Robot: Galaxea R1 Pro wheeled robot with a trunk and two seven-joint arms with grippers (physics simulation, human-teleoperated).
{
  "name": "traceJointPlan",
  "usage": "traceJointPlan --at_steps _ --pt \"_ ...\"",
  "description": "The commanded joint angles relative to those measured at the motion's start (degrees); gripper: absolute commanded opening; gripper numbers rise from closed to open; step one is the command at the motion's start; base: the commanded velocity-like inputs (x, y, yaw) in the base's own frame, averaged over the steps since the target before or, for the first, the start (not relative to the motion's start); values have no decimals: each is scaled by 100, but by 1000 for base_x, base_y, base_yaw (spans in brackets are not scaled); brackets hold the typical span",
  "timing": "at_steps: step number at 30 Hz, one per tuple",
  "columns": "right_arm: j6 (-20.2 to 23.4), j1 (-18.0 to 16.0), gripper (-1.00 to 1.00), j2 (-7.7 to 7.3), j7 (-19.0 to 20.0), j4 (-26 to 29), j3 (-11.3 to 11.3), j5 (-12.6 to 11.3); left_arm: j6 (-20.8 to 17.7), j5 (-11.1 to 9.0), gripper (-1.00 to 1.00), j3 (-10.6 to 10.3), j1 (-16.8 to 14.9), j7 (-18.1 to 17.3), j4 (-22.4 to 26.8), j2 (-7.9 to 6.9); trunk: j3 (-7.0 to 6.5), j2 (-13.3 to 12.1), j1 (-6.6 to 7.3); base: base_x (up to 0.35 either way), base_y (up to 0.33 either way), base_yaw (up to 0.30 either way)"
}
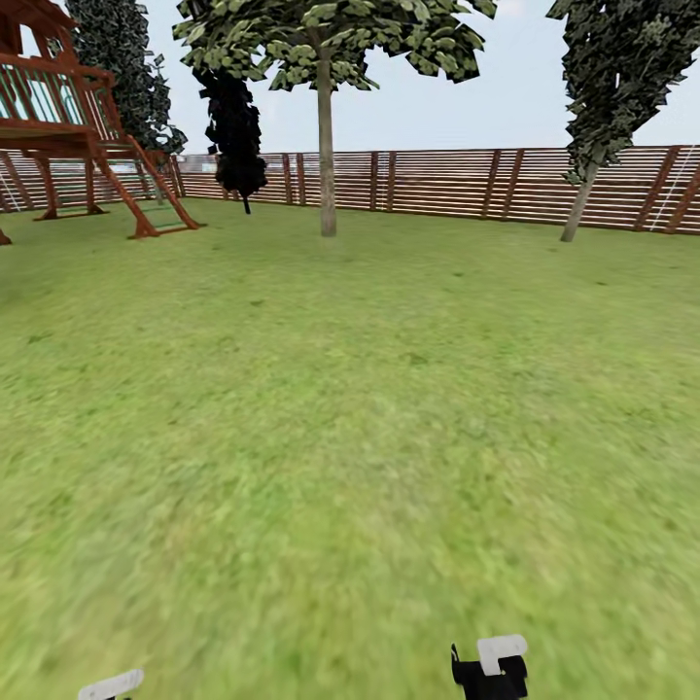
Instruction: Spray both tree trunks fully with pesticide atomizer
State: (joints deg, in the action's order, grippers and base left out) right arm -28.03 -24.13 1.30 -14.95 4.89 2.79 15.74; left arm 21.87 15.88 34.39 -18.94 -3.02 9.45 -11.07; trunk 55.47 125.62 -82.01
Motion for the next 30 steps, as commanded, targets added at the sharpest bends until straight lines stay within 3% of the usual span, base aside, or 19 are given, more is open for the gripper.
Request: traceJointPlan --at_steps 1,30 --pt "-10 -4 100 2 -34 -6 29 60 19 30 -100 50 -4 -32 -5 0 5 2 -3 338 0 0" --pt "-10 -1 100 2 -34 -6 29 70 19 30 -100 50 -4 -32 -5 0 5 2 -3 338 0 0"
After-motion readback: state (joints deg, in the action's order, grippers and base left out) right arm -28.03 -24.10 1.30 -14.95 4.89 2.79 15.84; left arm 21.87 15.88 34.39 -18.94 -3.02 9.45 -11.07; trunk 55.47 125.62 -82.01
